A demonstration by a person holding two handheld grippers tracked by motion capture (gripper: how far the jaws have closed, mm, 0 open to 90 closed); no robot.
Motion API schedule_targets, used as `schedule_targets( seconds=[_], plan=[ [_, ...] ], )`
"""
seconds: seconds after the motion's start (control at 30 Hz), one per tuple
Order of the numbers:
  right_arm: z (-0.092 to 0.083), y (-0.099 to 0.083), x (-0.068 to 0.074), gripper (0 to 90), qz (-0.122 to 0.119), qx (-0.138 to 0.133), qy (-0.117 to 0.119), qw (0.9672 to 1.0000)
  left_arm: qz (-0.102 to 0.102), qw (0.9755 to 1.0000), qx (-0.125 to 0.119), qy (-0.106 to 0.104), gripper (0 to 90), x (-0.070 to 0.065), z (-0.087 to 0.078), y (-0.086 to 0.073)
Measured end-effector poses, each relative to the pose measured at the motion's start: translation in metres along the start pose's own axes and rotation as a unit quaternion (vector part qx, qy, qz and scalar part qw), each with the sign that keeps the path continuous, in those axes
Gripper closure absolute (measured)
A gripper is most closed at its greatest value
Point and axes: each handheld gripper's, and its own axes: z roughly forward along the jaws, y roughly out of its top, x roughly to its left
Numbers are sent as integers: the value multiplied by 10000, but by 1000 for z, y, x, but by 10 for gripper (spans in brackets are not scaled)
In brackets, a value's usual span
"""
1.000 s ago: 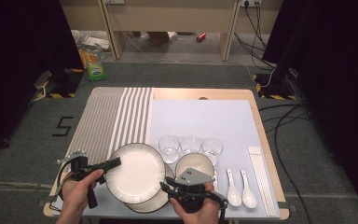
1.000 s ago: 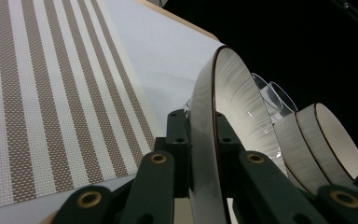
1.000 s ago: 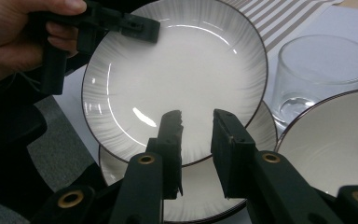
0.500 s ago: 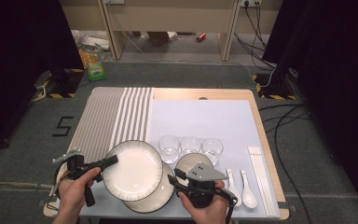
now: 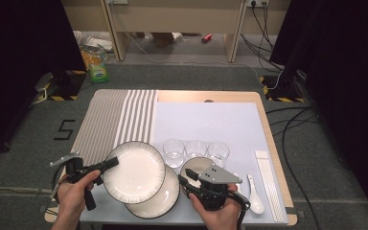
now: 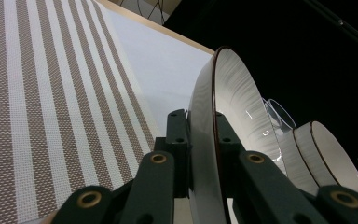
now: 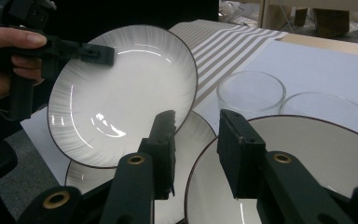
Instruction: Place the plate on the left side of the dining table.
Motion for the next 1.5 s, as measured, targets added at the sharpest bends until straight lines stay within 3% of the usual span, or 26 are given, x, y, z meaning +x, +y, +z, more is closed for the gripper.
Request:
schedule_targets(
  seconds=[0.53,0.77,1.5],
  plan=[
    [-8,3,-8,623,-43,-302,-176,9994,-30,9999,-150,56,809,1,-4,3],
    [-12,4,-12,608,45,-384,-259,9989,-38,9997,-209,69,809,2,-6,6],
    [-17,5,-21,600,63,-483,-423,9979,-61,9994,-332,88,808,4,-9,12]
  ],
)
